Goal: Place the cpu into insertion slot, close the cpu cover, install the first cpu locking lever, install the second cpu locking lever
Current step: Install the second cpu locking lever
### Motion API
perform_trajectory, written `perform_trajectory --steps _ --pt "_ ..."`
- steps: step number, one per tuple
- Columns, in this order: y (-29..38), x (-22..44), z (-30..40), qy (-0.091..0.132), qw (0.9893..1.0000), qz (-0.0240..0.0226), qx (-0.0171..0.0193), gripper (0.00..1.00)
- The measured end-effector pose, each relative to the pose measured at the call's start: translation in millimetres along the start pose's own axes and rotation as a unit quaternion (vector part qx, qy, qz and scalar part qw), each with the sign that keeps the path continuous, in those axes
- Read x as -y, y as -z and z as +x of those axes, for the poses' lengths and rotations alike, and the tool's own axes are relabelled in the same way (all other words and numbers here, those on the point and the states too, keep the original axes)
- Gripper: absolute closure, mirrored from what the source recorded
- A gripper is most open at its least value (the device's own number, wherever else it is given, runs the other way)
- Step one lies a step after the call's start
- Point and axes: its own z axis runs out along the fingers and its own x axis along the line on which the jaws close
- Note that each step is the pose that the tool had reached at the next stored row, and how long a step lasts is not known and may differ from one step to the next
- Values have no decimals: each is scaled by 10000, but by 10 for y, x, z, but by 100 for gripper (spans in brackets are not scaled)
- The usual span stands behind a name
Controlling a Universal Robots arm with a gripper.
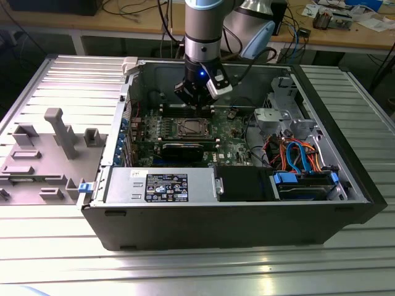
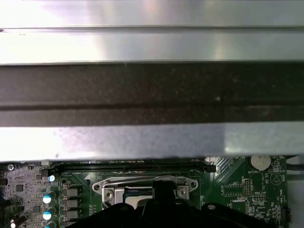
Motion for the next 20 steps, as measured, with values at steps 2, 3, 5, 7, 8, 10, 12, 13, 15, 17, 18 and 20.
perform_trajectory --steps 2,3,5,7,8,10,12,13,15,17,18,20 --pt "0 5 0 -1 10000 0 0 89" --pt "3 5 0 -1 10000 1 0 89" --pt "40 4 -1 0 10000 0 0 89" --pt "86 2 -3 0 10000 0 0 89" --pt "98 2 -3 0 10000 0 0 89" --pt "107 1 -3 0 10000 -1 1 89" --pt "108 2 -4 0 10000 -1 1 89" --pt "109 8 -4 1 10000 0 0 89" --pt "109 19 -4 0 10000 0 0 89" --pt "109 41 -4 0 10000 0 0 89" --pt "109 51 -4 0 10000 0 0 89" --pt "109 73 -5 0 10000 0 0 89"
